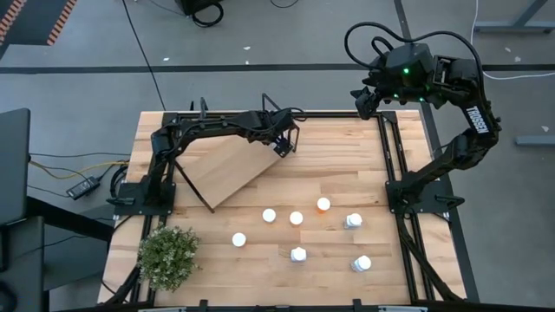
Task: Pick and place medicine bottles onto shelf by color
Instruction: Put the white pill bottle on the shelf
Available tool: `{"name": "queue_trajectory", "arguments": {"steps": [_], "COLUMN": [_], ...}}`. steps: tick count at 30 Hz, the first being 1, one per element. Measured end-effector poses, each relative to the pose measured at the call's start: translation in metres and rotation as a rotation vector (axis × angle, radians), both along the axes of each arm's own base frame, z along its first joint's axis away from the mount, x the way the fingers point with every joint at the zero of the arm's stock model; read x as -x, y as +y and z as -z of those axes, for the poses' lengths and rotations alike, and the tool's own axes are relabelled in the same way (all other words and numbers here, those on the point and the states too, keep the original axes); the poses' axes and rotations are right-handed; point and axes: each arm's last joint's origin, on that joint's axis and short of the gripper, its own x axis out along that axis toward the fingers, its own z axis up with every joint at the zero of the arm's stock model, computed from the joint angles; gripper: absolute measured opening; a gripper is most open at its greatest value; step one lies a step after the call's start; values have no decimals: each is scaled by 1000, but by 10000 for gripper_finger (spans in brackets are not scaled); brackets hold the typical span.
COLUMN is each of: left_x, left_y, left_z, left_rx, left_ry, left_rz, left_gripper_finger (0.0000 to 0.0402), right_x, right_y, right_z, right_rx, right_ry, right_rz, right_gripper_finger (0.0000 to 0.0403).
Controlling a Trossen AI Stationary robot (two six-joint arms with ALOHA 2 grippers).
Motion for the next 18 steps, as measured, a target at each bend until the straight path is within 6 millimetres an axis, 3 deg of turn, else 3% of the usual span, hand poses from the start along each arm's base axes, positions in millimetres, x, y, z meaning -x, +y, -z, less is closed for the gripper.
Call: {"name": "queue_trajectory", "arguments": {"steps": [18], "left_x": [6], "left_y": [-8], "left_z": [3], "left_rx": [58], "left_ry": [86], "left_rz": [30], "left_gripper_finger": [230], "right_x": [0], "right_y": [0], "right_z": [0], "right_rx": [30], "right_ry": [27], "right_rz": [-23], "right_gripper_finger": [245]}}
